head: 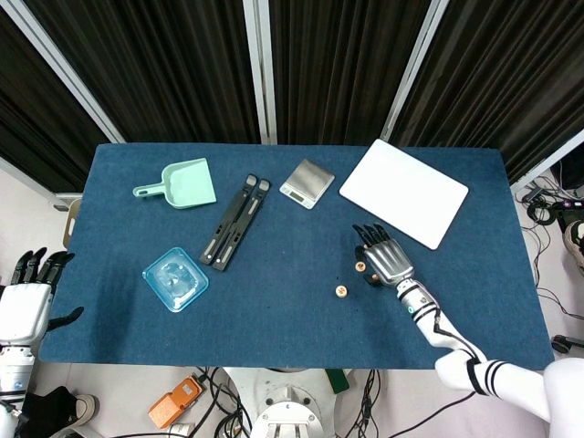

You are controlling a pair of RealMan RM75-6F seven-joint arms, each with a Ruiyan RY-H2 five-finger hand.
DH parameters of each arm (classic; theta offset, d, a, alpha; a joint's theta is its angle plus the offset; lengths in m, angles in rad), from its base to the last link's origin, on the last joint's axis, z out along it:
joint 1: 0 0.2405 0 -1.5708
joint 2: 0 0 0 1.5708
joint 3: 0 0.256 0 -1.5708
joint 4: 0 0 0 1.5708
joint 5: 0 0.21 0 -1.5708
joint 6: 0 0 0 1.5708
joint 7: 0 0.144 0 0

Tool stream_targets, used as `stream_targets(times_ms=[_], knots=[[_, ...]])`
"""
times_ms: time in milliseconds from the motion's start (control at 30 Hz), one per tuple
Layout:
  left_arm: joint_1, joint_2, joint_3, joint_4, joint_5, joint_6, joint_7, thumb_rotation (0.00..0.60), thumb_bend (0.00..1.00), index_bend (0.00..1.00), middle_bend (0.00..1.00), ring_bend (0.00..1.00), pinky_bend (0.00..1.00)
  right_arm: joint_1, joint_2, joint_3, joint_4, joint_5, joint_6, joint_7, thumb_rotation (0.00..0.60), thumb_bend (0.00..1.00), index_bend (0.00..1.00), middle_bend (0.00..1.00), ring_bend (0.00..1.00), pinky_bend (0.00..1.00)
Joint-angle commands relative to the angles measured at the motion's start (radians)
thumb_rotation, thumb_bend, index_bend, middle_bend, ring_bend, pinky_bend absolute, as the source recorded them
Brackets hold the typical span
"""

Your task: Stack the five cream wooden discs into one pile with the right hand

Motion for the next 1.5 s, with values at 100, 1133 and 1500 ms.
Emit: stream_targets(times_ms=[100, 1133, 1500], knots=[[-0.001, 0.001, -0.001, -0.003, -0.001, -0.001, 0.003, 0.6, 0.08, 0.17, 0.14, 0.04, 0.0, 0.007, -0.008, -0.001, 0.018, 0.004, -0.011, 0.016, 0.6, 0.43, 0.5, 0.06, 0.04, 0.07], [0.001, -0.001, -0.001, -0.001, 0.001, 0.007, 0.001, 0.6, 0.08, 0.17, 0.14, 0.04, 0.0, -0.021, 0.155, -0.085, -0.239, -0.146, 0.105, 0.026, 0.6, 0.51, 0.57, 0.09, 0.06, 0.08], [0.007, -0.008, 0.003, 0.013, -0.004, 0.006, -0.011, 0.6, 0.08, 0.17, 0.14, 0.04, 0.0, -0.003, 0.125, -0.088, -0.251, -0.139, 0.067, -0.025, 0.6, 0.51, 0.56, 0.09, 0.06, 0.08]])
